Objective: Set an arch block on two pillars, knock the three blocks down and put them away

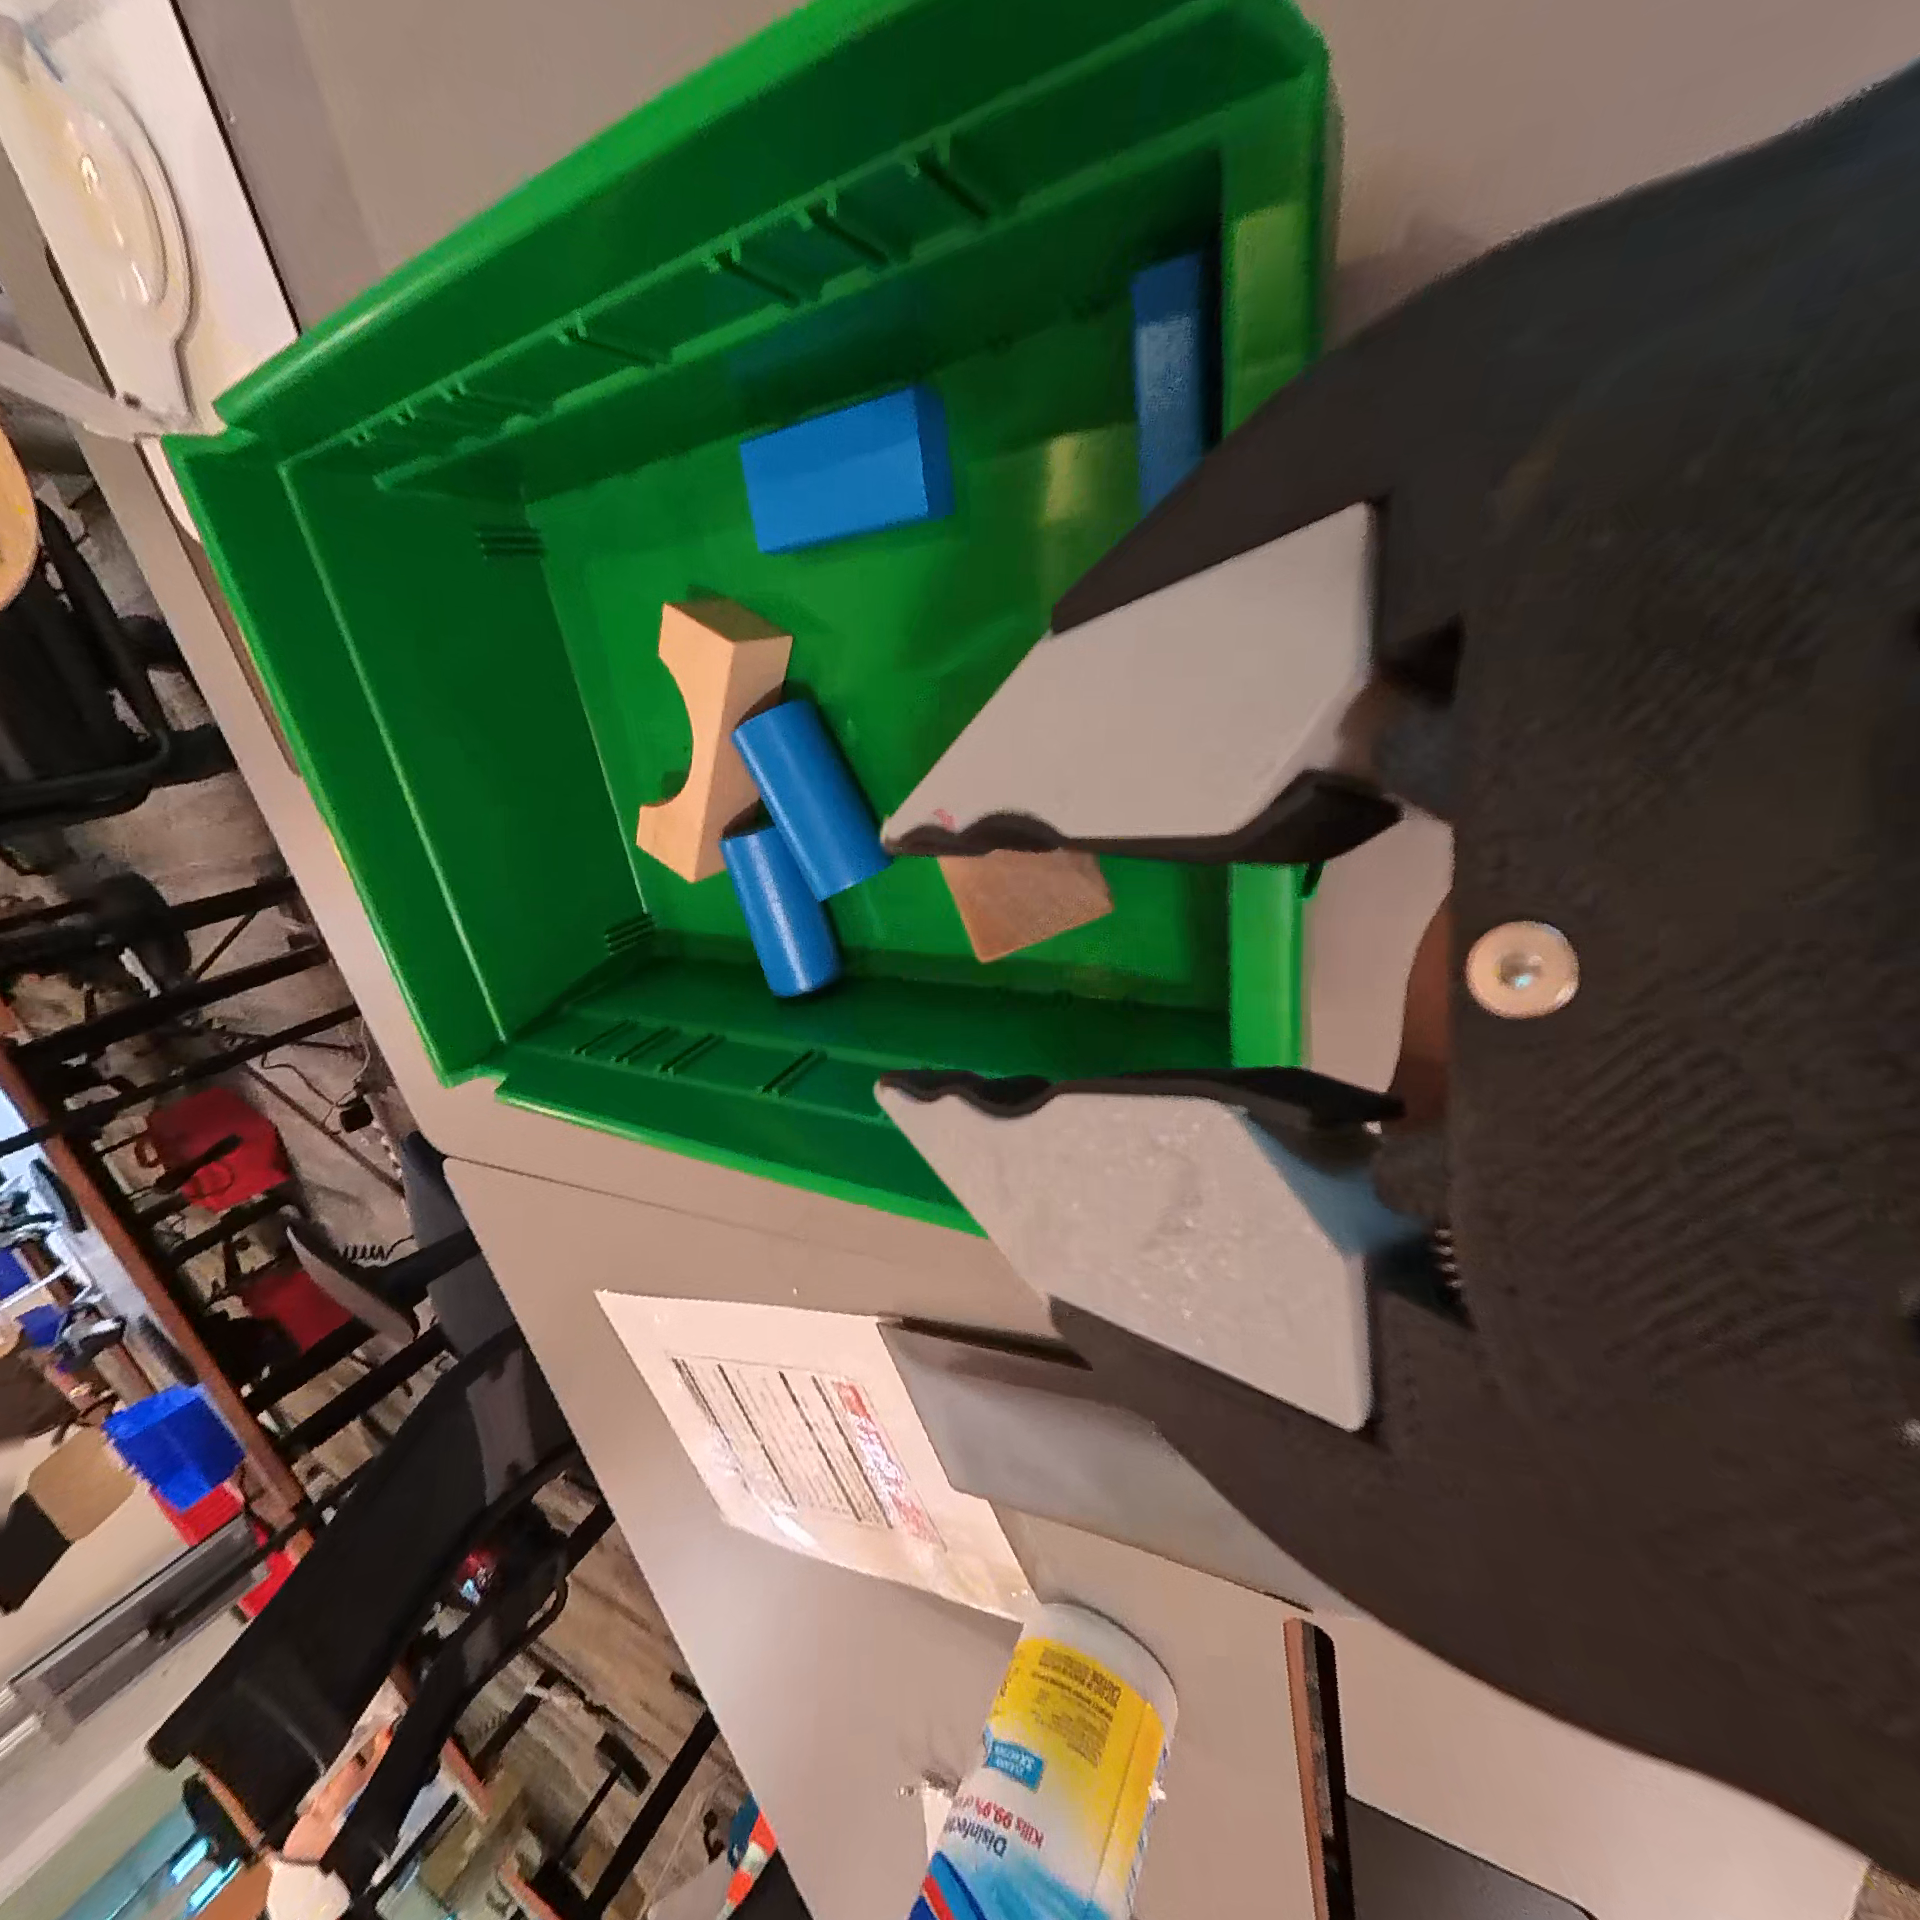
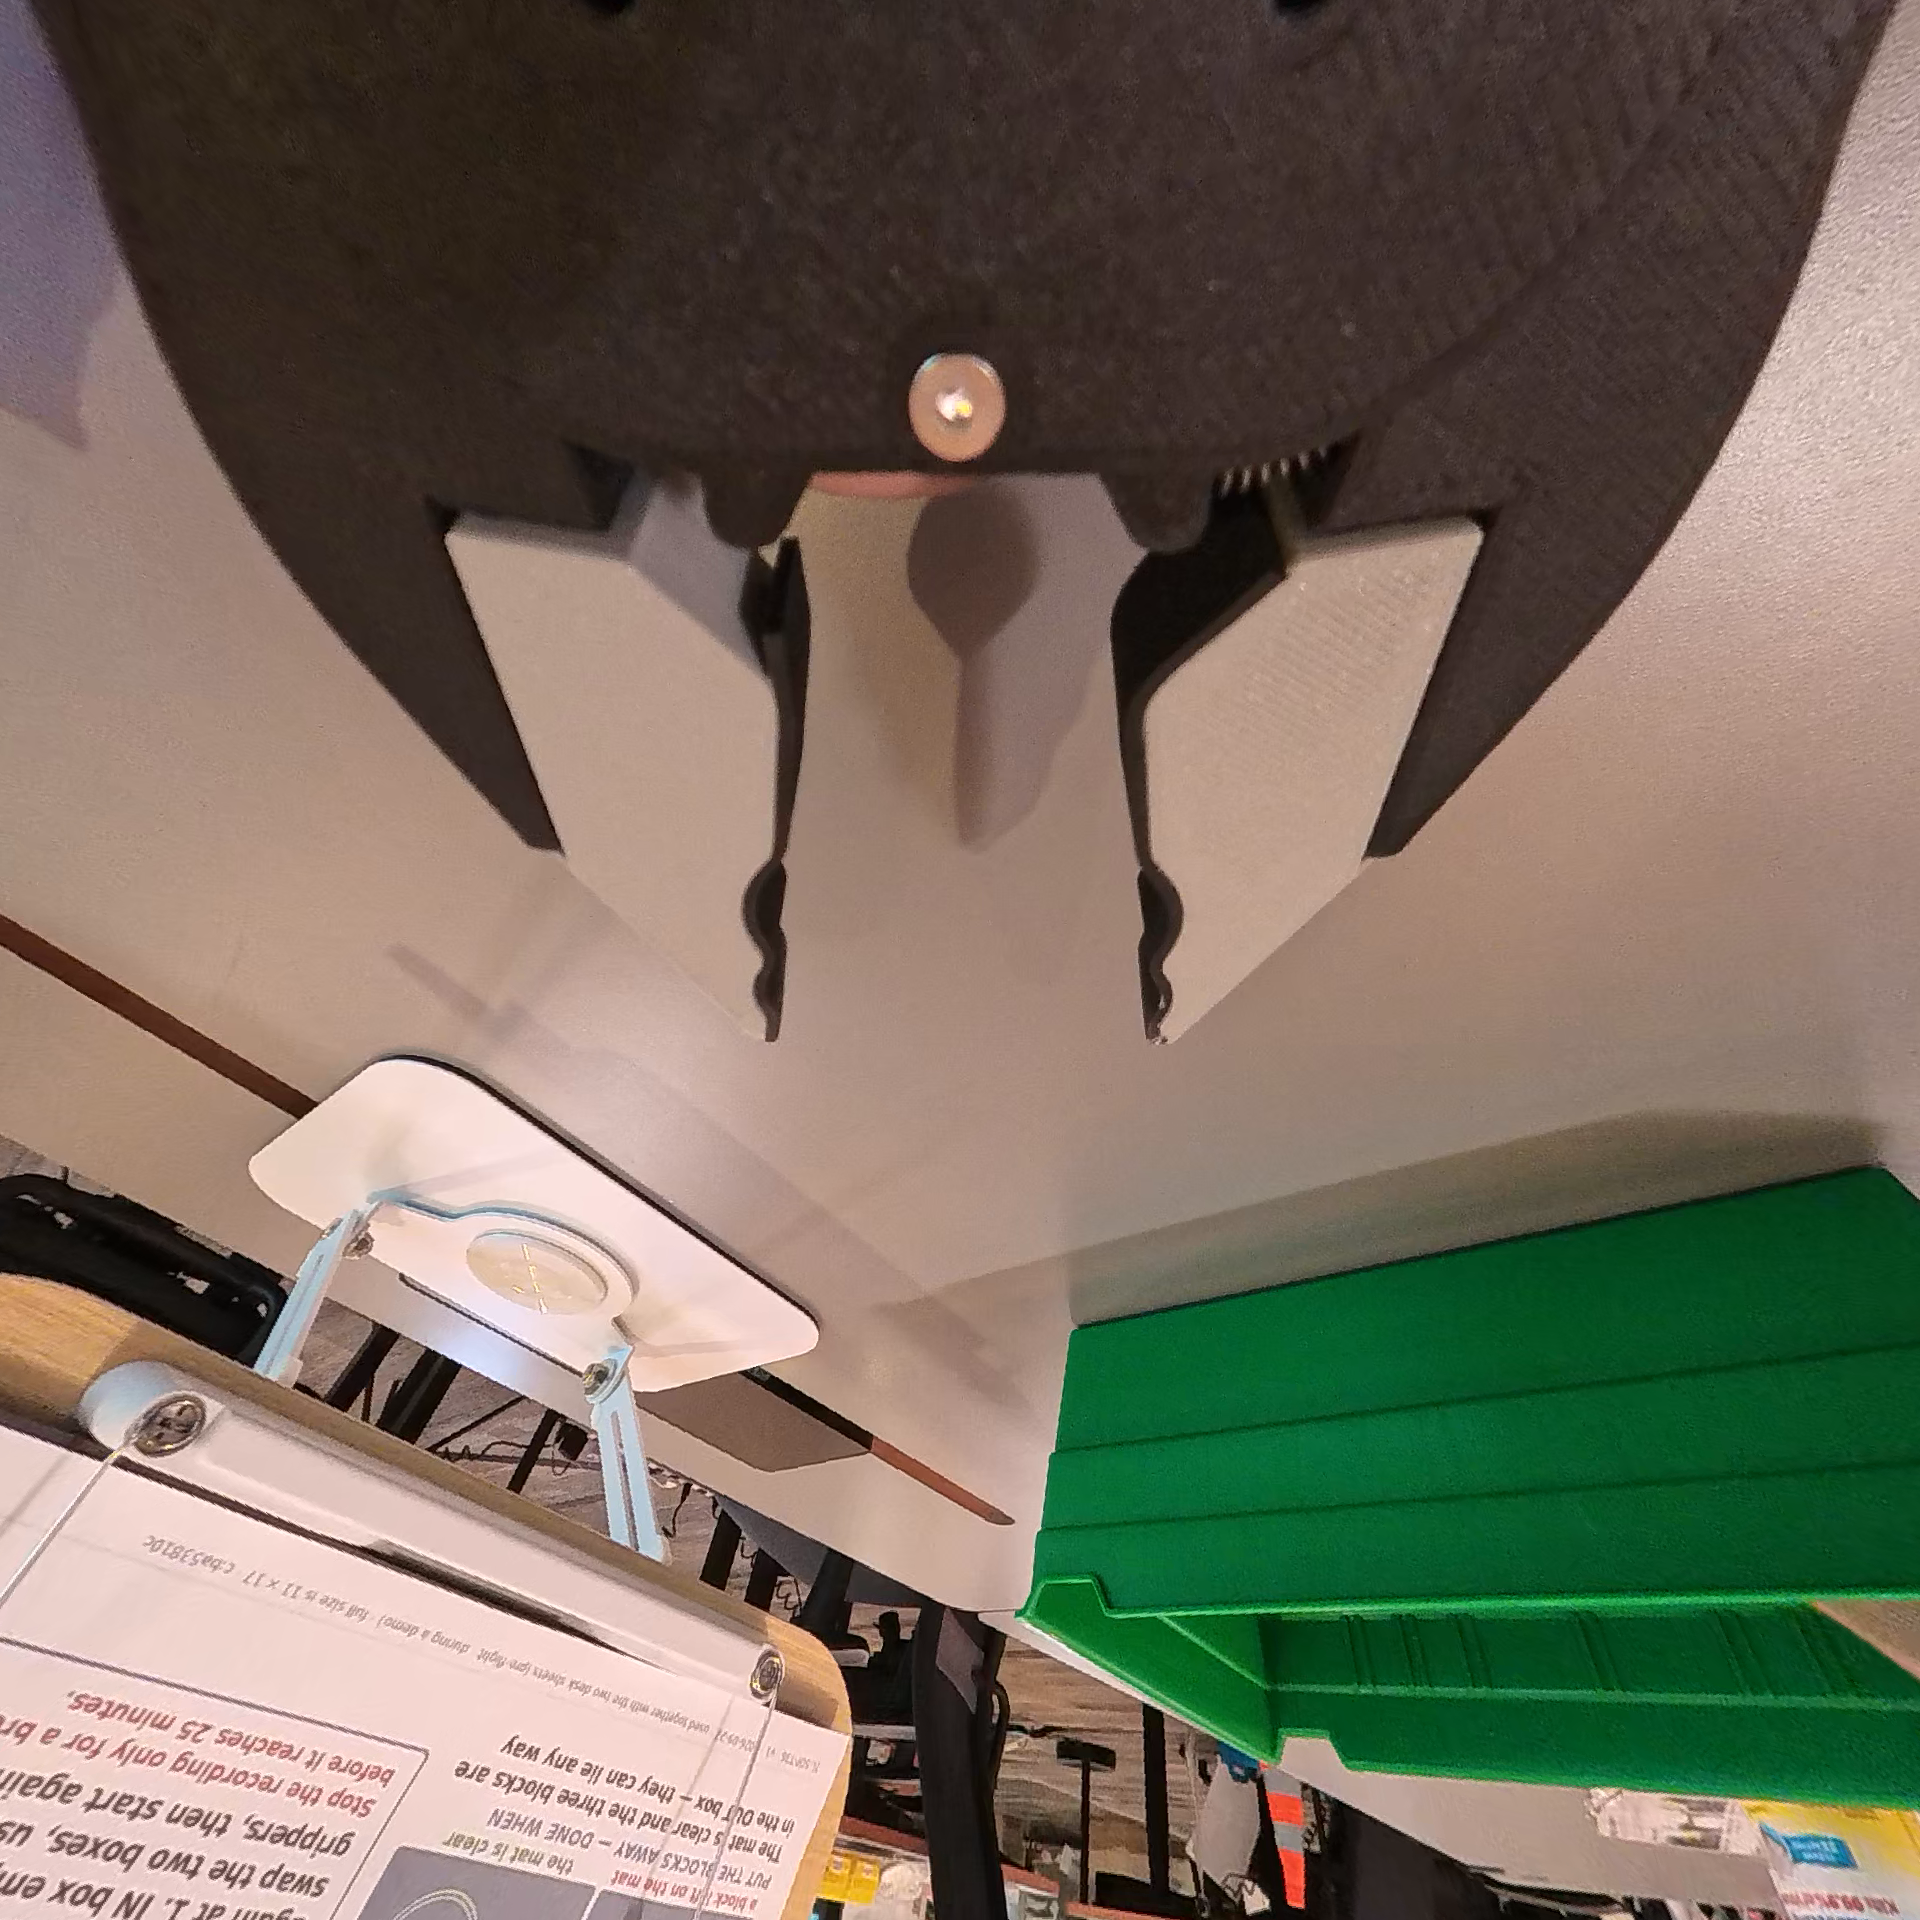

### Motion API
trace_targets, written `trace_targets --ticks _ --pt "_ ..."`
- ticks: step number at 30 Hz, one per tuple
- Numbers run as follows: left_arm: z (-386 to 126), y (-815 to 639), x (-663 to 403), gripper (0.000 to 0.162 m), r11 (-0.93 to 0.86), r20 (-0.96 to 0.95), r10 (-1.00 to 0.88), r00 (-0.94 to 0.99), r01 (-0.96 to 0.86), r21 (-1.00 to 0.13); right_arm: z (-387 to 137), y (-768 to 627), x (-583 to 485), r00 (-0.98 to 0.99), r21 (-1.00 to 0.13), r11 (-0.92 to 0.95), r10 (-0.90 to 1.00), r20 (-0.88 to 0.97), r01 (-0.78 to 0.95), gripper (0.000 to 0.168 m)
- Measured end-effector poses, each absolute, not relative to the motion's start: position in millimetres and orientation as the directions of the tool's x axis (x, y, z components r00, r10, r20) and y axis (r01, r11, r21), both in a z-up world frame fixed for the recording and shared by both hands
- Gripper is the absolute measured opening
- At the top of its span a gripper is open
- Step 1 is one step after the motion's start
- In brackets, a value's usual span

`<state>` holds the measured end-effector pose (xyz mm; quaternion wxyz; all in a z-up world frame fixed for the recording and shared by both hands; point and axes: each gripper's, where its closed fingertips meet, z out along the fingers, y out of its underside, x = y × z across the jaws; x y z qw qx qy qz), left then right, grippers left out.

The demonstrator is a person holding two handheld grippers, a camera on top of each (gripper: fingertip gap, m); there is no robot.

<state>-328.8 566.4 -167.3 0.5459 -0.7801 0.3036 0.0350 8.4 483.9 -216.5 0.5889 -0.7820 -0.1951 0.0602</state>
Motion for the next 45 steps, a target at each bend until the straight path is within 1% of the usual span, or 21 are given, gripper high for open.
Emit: trace_targets --ticks 6,11,15,19,22,24,25,26,27,28,29,31,32,34,37,40,45 --pt "-180.5 563.1 -331.7 0.039 -0.287 -0.337 -0.472 0.814 -0.504 -0.815 -216.7 483.6 7.2 0.914 -0.942 -0.227 0.378 0.148 0.246 0.066" --pt "-192.9 564.5 -328.9 0.041 -0.315 -0.354 -0.485 0.799 -0.538 -0.782 -217.2 483.4 6.2 0.911 -0.940 -0.226 0.381 0.155 0.255 0.066" --pt "-203.3 559.7 -308.6 0.042 -0.334 -0.290 -0.558 0.778 -0.530 -0.780 -217.2 483.2 5.7 0.910 -0.940 -0.224 0.383 0.159 0.259 0.065" --pt "-220.8 561.1 -285.9 0.045 -0.408 -0.168 -0.611 0.774 -0.490 -0.770 -217.6 483.0 4.8 0.908 -0.938 -0.223 0.385 0.166 0.266 0.065" --pt "-242.2 569.1 -277.1 0.043 -0.464 -0.178 -0.636 0.751 -0.556 -0.690 -217.5 482.4 2.4 0.905 -0.936 -0.220 0.389 0.174 0.274 0.064" --pt "-259.3 572.6 -273.8 0.049 -0.502 -0.202 -0.660 0.723 -0.625 -0.597 -217.4 481.6 1.3 0.901 -0.933 -0.213 0.389 0.189 0.288 0.064" --pt "-262.1 575.4 -271.0 0.044 -0.510 -0.205 -0.666 0.717 -0.639 -0.576 -217.2 481.2 0.7 0.899 -0.932 -0.209 0.389 0.199 0.296 0.064" --pt "-265.9 576.6 -269.3 0.043 -0.519 -0.207 -0.677 0.707 -0.657 -0.546 -217.1 480.6 0.2 0.897 -0.930 -0.205 0.389 0.209 0.306 0.064" --pt "-270.1 575.9 -267.5 0.029 -0.529 -0.199 -0.695 0.691 -0.679 -0.509 -216.8 480.1 -0.1 0.894 -0.927 -0.201 0.389 0.223 0.318 0.064" --pt "-272.9 575.4 -266.7 0.022 -0.529 -0.200 -0.715 0.669 -0.706 -0.471 -216.1 479.8 -0.1 0.891 -0.924 -0.194 0.386 0.237 0.330 0.064" --pt "-274.2 576.7 -267.2 0.014 -0.513 -0.228 -0.732 0.642 -0.740 -0.436 -214.9 479.6 0.1 0.890 -0.923 -0.188 0.383 0.247 0.337 0.064" --pt "-270.9 583.1 -266.4 0.013 -0.462 -0.320 -0.739 0.593 -0.791 -0.401 -212.5 479.6 1.3 0.896 -0.930 -0.184 0.377 0.233 0.320 0.064" --pt "-265.9 588.2 -267.3 0.009 -0.422 -0.396 -0.726 0.562 -0.819 -0.388 -211.5 479.6 2.1 0.901 -0.935 -0.186 0.378 0.214 0.300 0.064" --pt "-254.2 595.9 -267.2 0.008 -0.339 -0.528 -0.685 0.502 -0.861 -0.379 -210.0 480.6 6.3 0.911 -0.944 -0.194 0.372 0.180 0.265 0.064" --pt "-239.9 598.2 -263.6 0.008 -0.275 -0.596 -0.636 0.491 -0.865 -0.419 -208.4 482.8 13.7 0.920 -0.949 -0.199 0.355 0.163 0.245 0.064" --pt "-217.5 603.5 -264.0 0.008 -0.217 -0.667 -0.549 0.504 -0.857 -0.468 -207.4 483.7 16.4 0.923 -0.950 -0.198 0.348 0.164 0.244 0.064" --pt "-157.8 600.2 -252.5 0.008 -0.025 -0.787 -0.368 0.494 -0.852 -0.523 -205.3 483.5 16.6 0.924 -0.952 -0.192 0.347 0.162 0.239 0.064"
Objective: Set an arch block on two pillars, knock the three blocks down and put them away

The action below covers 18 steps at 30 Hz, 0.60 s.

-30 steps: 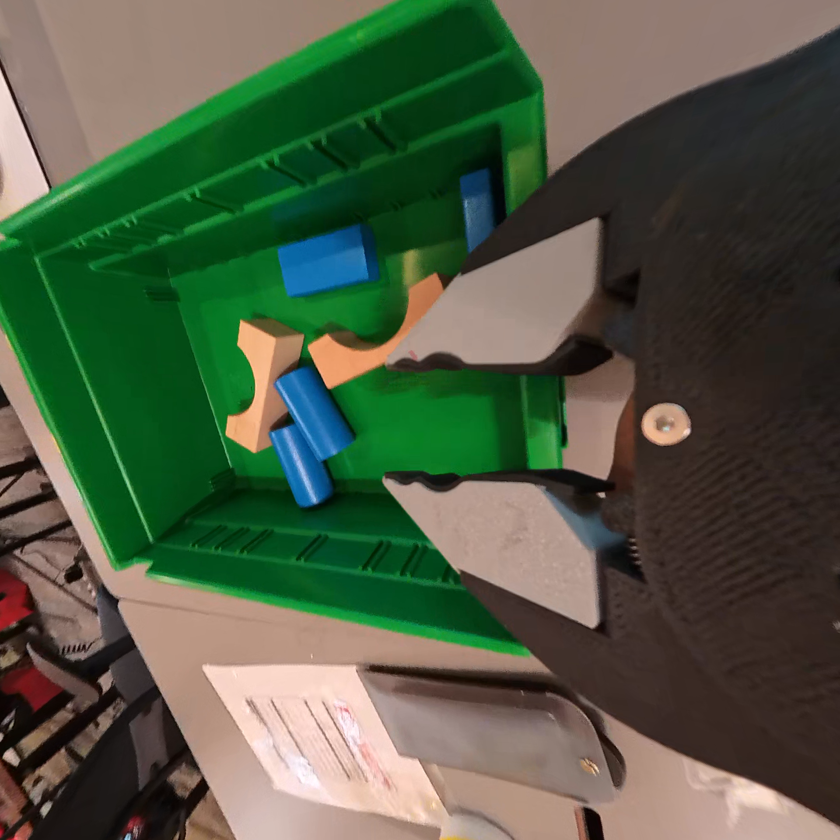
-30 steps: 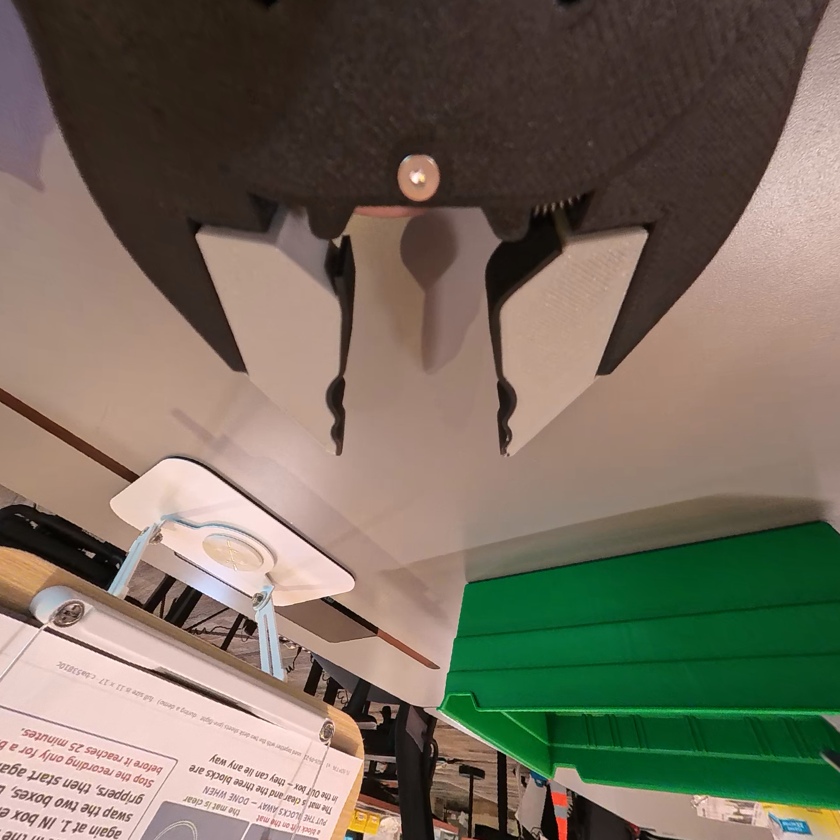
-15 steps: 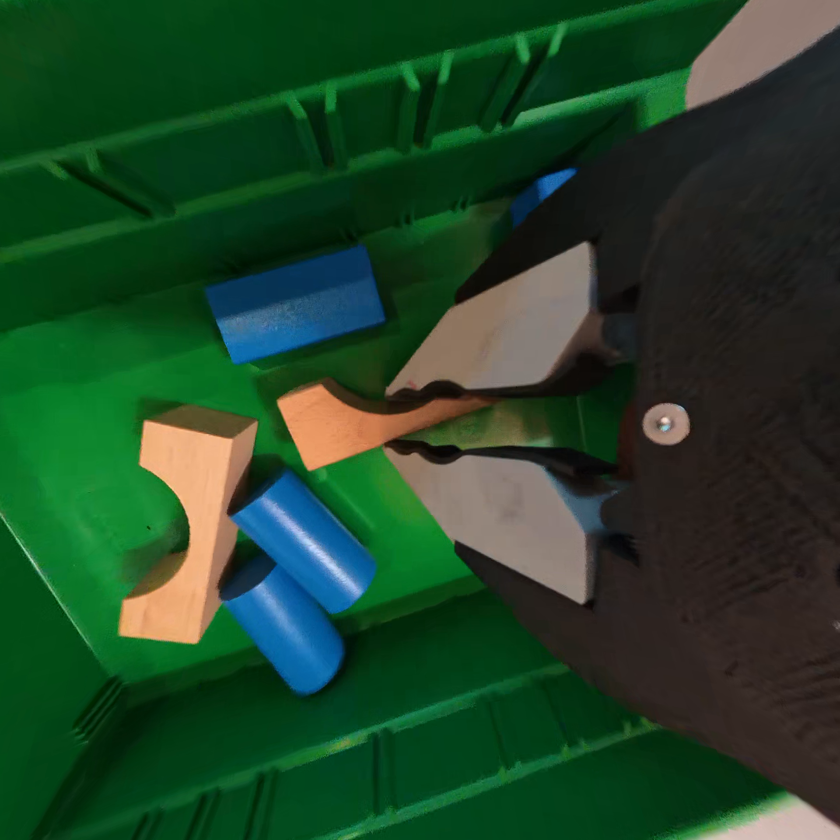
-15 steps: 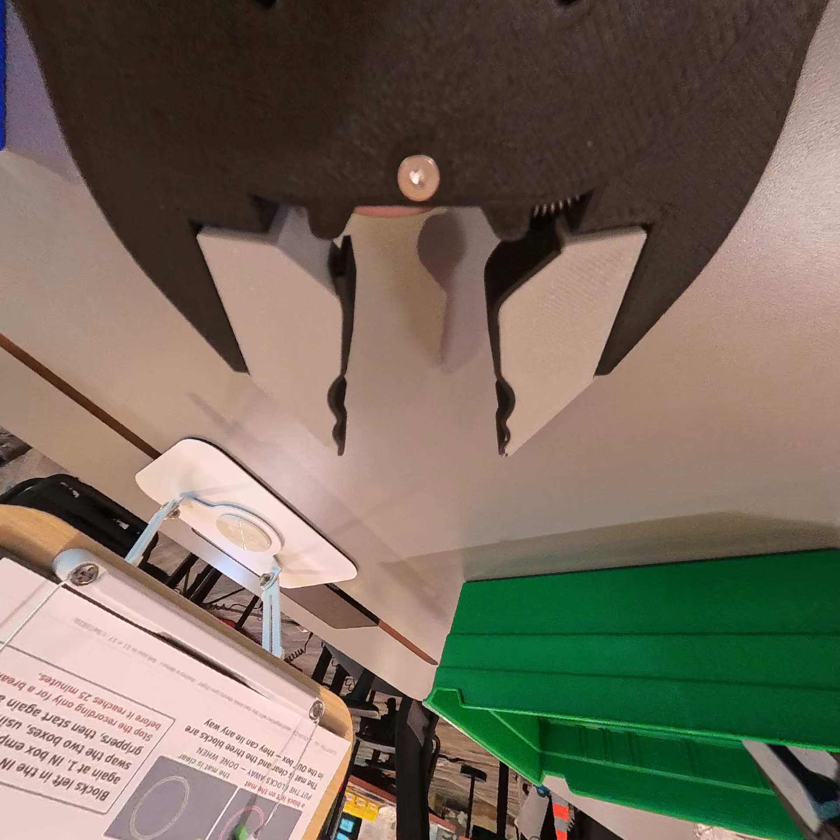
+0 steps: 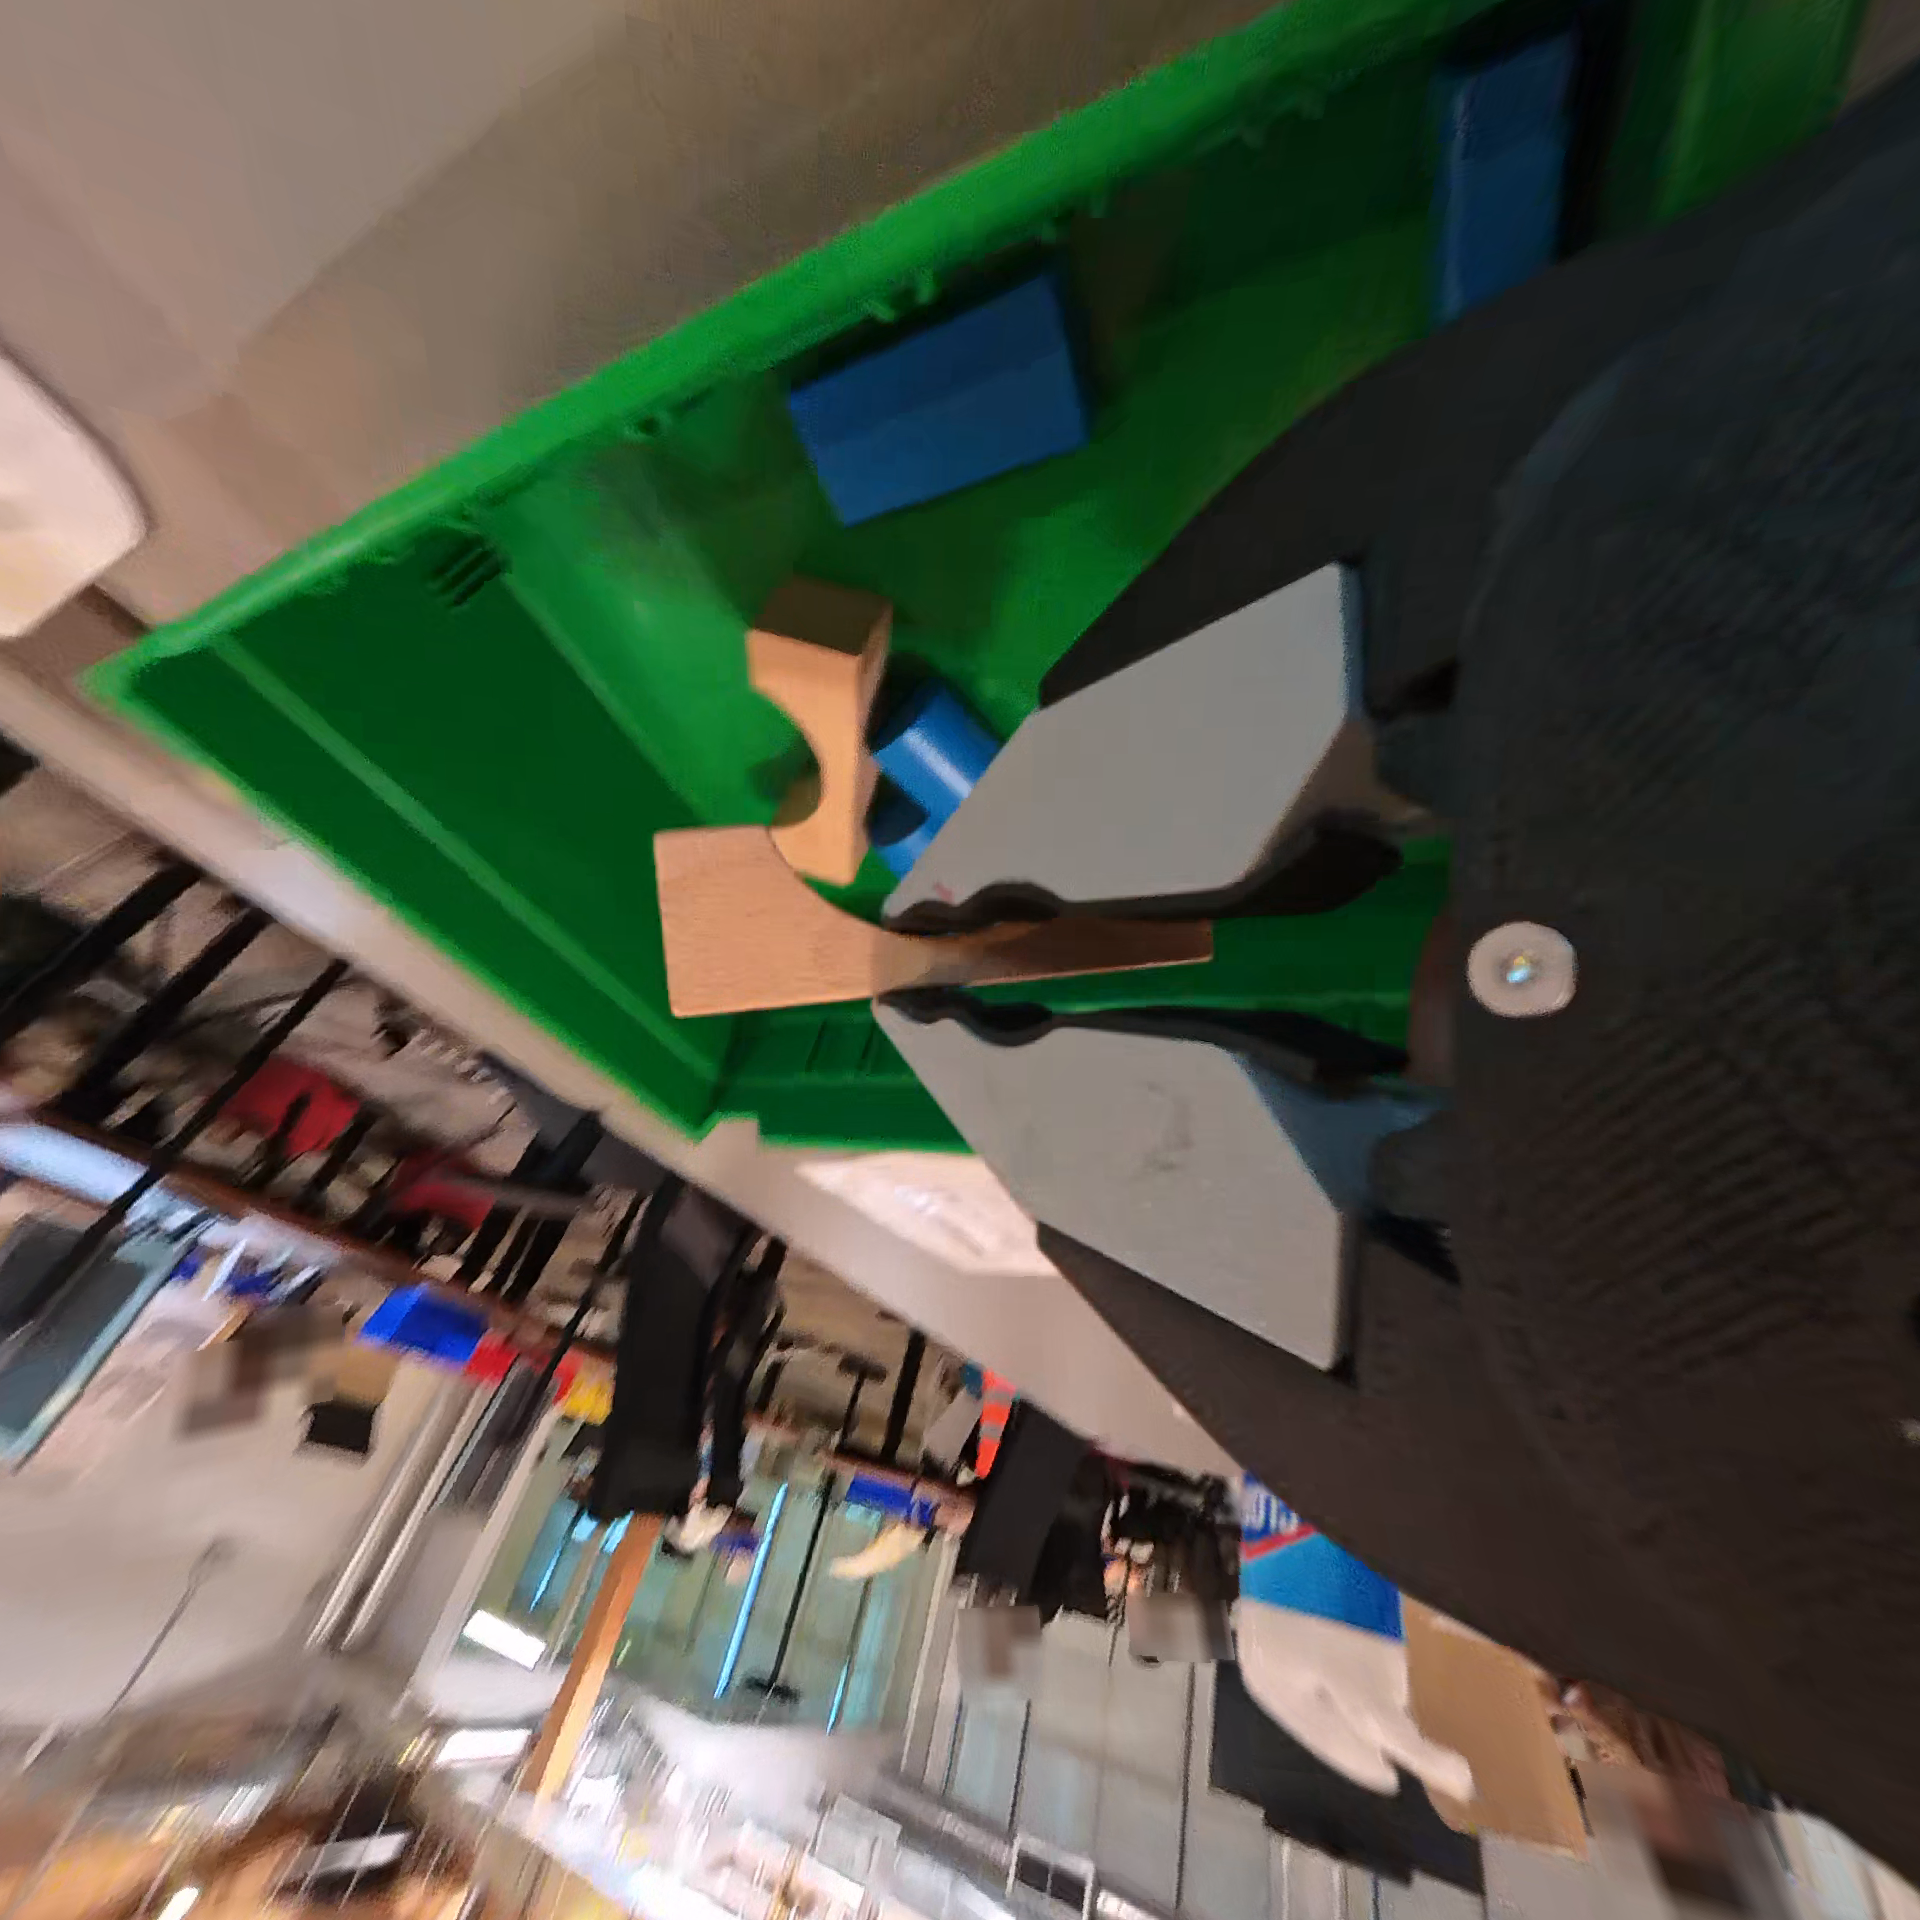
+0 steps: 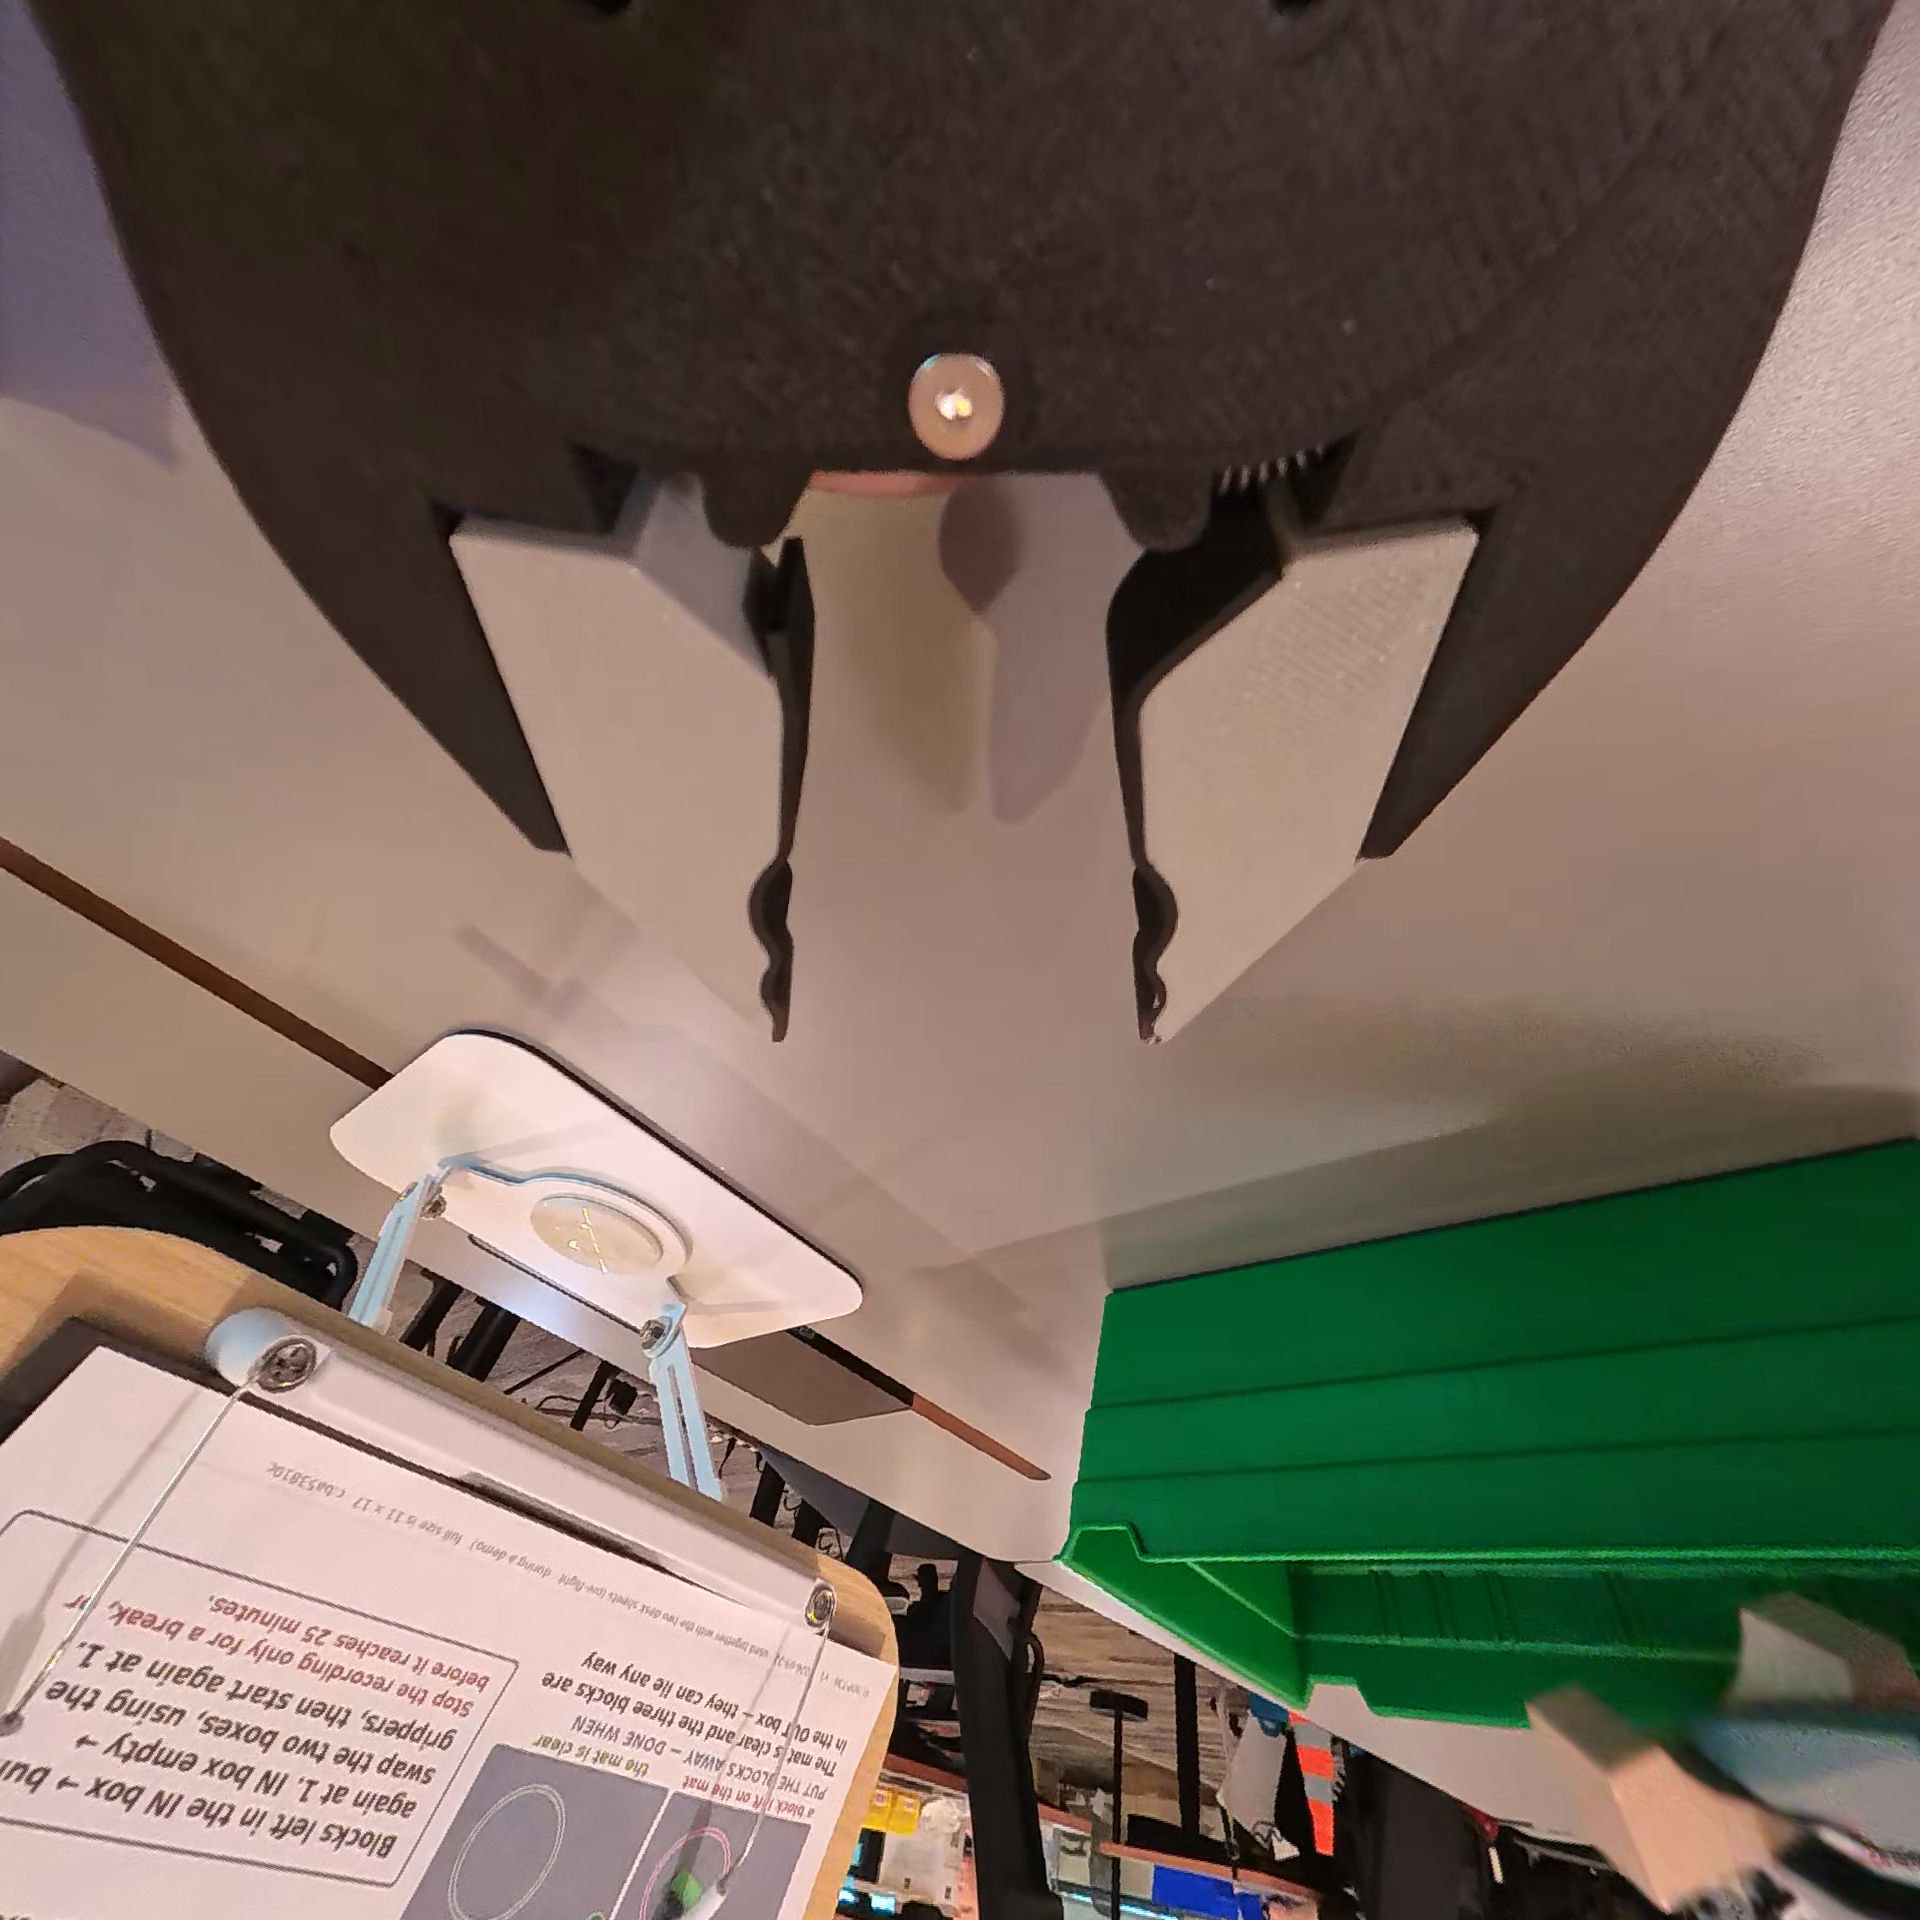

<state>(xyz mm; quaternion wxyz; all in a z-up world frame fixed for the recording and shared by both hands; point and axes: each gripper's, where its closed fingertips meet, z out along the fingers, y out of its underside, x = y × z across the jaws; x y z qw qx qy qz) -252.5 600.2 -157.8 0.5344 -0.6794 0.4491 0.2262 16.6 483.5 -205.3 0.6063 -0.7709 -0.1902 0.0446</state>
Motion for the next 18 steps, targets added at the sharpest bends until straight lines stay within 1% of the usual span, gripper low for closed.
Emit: trace_targets --ticks 2,5,11,15,18 --pt "-141.9 591.9 -242.3 0.008 0.031 -0.785 -0.359 0.505 -0.834 -0.550 -205.7 483.8 17.6 0.925 -0.953 -0.197 0.347 0.153 0.231 0.064" --pt "-147.9 586.6 -238.5 0.008 -0.003 -0.758 -0.421 0.499 -0.836 -0.549 -207.0 484.4 19.6 0.927 -0.952 -0.202 0.342 0.152 0.231 0.064" --pt "-198.1 596.4 -268.5 0.008 -0.207 -0.636 -0.572 0.518 -0.841 -0.499 -206.9 483.9 18.9 0.925 -0.949 -0.198 0.342 0.167 0.244 0.064" --pt "-235.7 592.3 -291.8 0.008 -0.330 -0.541 -0.670 0.508 -0.857 -0.395 -208.7 484.2 16.8 0.920 -0.944 -0.200 0.349 0.181 0.262 0.064" --pt "-259.5 587.6 -311.3 0.008 -0.364 -0.537 -0.718 0.443 -0.896 -0.253 -209.0 483.7 15.6 0.917 -0.944 -0.199 0.353 0.183 0.265 0.064"
